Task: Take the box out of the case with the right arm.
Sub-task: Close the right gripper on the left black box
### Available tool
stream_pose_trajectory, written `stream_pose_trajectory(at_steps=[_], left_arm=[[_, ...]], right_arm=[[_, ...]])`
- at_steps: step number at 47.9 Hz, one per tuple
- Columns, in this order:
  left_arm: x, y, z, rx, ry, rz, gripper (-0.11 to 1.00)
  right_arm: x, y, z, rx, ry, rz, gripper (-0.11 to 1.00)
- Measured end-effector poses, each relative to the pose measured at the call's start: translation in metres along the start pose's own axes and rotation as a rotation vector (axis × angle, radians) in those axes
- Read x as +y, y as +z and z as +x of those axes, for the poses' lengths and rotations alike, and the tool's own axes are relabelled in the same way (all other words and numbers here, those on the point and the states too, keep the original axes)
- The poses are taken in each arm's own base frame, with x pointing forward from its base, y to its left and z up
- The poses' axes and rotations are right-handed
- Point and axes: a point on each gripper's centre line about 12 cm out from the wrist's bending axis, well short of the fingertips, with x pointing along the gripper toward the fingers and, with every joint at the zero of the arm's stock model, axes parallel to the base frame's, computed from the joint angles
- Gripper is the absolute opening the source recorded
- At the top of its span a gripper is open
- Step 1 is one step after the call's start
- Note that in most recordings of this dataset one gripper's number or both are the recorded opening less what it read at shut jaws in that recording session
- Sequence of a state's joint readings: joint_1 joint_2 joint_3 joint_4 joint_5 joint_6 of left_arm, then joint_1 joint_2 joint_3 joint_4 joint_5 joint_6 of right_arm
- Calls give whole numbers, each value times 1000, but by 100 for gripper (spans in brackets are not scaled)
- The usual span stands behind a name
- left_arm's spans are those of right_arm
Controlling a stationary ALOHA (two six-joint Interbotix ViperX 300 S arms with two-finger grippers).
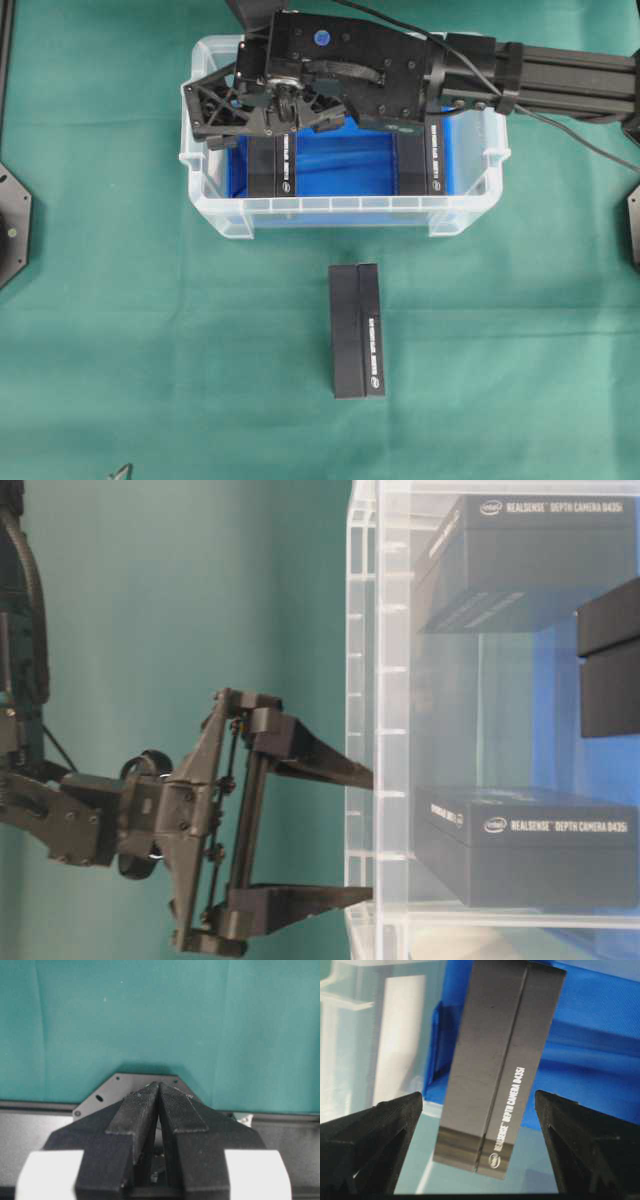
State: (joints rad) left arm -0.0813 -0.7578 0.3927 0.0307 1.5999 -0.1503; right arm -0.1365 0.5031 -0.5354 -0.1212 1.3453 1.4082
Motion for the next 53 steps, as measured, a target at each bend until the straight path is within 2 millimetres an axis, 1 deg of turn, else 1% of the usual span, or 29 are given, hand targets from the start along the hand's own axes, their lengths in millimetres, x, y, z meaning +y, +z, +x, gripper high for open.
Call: stream_pose_trajectory(at_steps=[19, 30, 34, 42, 53], left_arm=[[0, 1, 2, 8, 2, -1, 0], [0, 2, 2, 10, 3, 0, 0], [0, 2, 2, 9, 3, 0, 0], [0, 2, 2, 11, 2, -1, 0], [0, 2, 2, 9, 3, 0, 0]], right_arm=[[-8, 0, 34, 5, 8, 10, 94], [-8, -3, 57, 14, 19, 17, 94], [-8, -4, 62, 19, 16, 17, 94], [-8, -4, 66, 24, 12, 35, 93], [-8, -3, 66, 30, 13, 49, 93]])
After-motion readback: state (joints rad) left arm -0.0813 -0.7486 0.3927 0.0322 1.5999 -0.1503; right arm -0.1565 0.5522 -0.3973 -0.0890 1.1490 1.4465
